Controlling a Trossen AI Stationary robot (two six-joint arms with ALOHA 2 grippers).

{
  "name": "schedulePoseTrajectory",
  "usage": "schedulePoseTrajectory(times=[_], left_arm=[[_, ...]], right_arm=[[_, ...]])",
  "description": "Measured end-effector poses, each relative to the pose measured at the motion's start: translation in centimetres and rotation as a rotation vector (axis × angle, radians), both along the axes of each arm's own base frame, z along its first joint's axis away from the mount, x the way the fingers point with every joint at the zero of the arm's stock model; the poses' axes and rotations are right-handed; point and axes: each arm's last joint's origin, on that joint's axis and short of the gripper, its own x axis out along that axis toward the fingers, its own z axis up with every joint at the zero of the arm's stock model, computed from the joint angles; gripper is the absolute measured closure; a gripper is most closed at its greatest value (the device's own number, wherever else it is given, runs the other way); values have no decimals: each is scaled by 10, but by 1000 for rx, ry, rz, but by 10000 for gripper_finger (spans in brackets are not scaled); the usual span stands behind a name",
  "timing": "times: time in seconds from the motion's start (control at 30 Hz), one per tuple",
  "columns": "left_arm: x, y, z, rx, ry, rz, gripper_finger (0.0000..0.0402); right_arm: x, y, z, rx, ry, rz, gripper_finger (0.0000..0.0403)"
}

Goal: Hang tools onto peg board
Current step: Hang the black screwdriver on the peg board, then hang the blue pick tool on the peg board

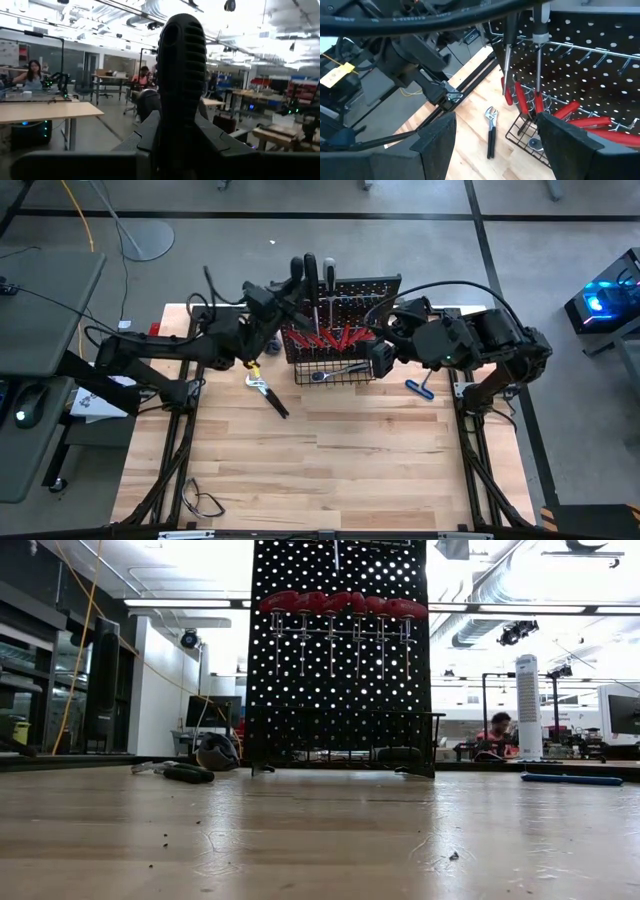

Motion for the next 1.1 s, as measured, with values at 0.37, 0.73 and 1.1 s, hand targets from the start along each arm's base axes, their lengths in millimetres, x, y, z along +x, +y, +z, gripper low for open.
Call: schedulePoseTrajectory(times=[0.37,0.73,1.1], left_arm=[[16,-1,-2,-40,40,86,336],[20,12,-8,-48,73,166,336],[20,16,-9,-63,74,208,198]], right_arm=[[0,0,0,-1,3,1,137],[-1,0,-1,-8,10,-6,137],[-1,0,-1,-15,14,-2,137]])
